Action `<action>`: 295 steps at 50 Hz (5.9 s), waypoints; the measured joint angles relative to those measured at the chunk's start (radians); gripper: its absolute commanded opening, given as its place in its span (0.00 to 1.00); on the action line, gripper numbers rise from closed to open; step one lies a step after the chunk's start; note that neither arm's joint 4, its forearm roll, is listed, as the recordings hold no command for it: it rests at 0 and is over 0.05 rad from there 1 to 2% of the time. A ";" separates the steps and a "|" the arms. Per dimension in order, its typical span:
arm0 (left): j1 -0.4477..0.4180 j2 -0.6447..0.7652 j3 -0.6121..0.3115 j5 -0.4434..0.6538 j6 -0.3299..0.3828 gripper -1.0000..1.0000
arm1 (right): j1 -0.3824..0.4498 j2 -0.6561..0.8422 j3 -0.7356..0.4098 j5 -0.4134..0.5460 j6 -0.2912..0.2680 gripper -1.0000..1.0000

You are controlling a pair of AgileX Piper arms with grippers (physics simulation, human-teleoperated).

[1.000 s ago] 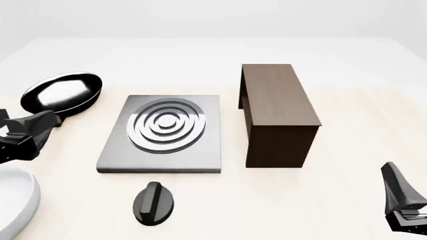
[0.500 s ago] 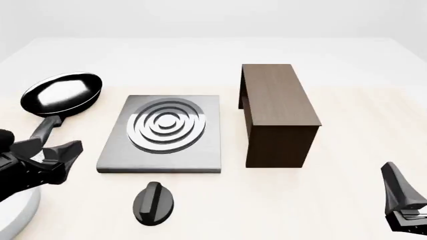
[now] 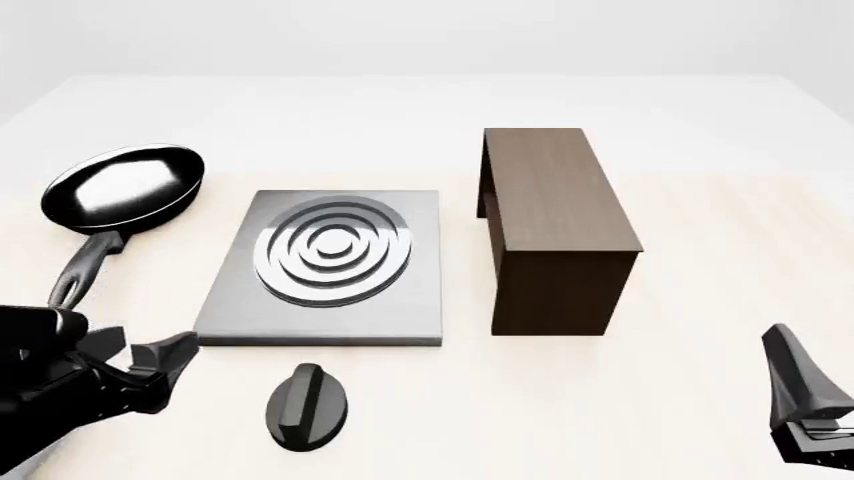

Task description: Turn on the stove.

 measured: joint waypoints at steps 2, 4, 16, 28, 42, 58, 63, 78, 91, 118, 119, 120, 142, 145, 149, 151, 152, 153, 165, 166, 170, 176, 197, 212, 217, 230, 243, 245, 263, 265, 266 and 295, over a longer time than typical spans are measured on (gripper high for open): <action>-0.002 0.005 0.011 -0.007 -0.001 1.00 | 0.000 0.000 0.000 0.000 0.000 1.00; -0.003 0.010 0.020 -0.014 -0.003 1.00 | 0.000 0.000 0.000 0.000 0.000 1.00; -0.006 0.039 0.071 -0.058 -0.009 1.00 | 0.000 0.000 0.000 0.000 0.000 1.00; -0.019 0.086 0.107 -0.119 -0.022 1.00 | 0.000 0.000 0.000 0.000 0.000 1.00; -0.036 0.143 0.123 -0.187 -0.028 1.00 | 0.000 0.000 0.000 0.000 0.000 1.00; -0.057 0.197 0.128 -0.247 -0.045 1.00 | 0.000 0.000 0.000 0.000 0.000 1.00; -0.062 0.209 0.130 -0.259 -0.056 1.00 | 0.000 0.000 0.000 0.000 0.000 1.00; -0.080 0.267 0.144 -0.316 -0.089 1.00 | 0.000 0.000 0.000 0.000 0.000 1.00; -0.093 0.316 0.171 -0.375 -0.121 1.00 | 0.000 0.000 0.000 0.000 0.000 1.00; -0.121 0.421 0.208 -0.488 -0.185 1.00 | 0.000 0.000 0.000 0.000 0.000 1.00; -0.120 0.424 0.208 -0.490 -0.184 1.00 | 0.000 0.000 0.000 0.000 0.000 1.00; -0.120 0.427 0.208 -0.493 -0.185 1.00 | 0.000 0.000 0.000 0.000 0.000 1.00; -0.134 0.511 0.208 -0.562 -0.207 1.00 | 0.000 0.000 0.000 0.000 0.000 1.00; -0.138 0.526 0.210 -0.576 -0.214 1.00 | 0.000 0.000 0.000 0.000 0.000 1.00; -0.142 0.541 0.212 -0.591 -0.222 1.00 | 0.000 0.000 0.000 0.000 0.000 1.00; -0.144 0.548 0.214 -0.598 -0.226 1.00 | 0.000 0.000 0.000 0.000 0.000 1.00; -0.145 0.551 0.214 -0.601 -0.228 1.00 | 0.000 0.000 0.000 0.000 0.000 1.00; -0.146 0.554 0.215 -0.604 -0.230 1.00 | 0.000 0.000 0.000 0.000 0.000 1.00; -0.157 0.594 0.221 -0.641 -0.248 1.00 | 0.000 0.000 0.000 0.000 0.000 1.00; -0.159 0.603 0.222 -0.649 -0.253 1.00 | 0.000 0.000 0.000 0.000 0.000 1.00; -0.165 0.627 0.227 -0.672 -0.262 1.00 | 0.000 0.000 0.000 0.000 0.000 1.00; -0.173 0.656 0.230 -0.696 -0.273 1.00 | 0.000 0.000 0.000 0.000 0.000 1.00; -0.233 0.787 0.224 -0.801 -0.343 1.00 | 0.000 0.000 0.000 0.000 0.000 1.00; -0.277 0.847 0.249 -0.929 -0.313 1.00 | 0.000 0.000 0.000 0.000 0.000 1.00; -0.295 0.871 0.257 -0.979 -0.324 1.00 | 0.000 0.000 0.000 0.000 0.000 1.00; -0.385 0.947 0.258 -1.096 -0.363 1.00 | 0.000 0.000 0.000 0.000 0.000 1.00; -0.456 1.035 0.257 -1.228 -0.403 1.00 | 0.000 0.000 0.000 0.000 0.000 1.00; -0.453 1.028 0.257 -1.221 -0.402 1.00 | 0.000 0.000 0.000 0.000 0.000 1.00; -0.426 0.896 0.255 -1.048 -0.563 1.00 | 0.000 0.000 0.000 0.000 0.000 1.00; -0.438 0.887 0.254 -1.038 -0.606 1.00 | 0.000 0.000 0.000 0.000 0.000 1.00; -0.441 0.883 0.255 -1.034 -0.617 1.00 | 0.000 0.000 0.000 0.000 0.000 1.00; -0.444 0.520 0.257 -0.647 -0.778 1.00 | 0.000 0.000 0.000 0.000 0.000 1.00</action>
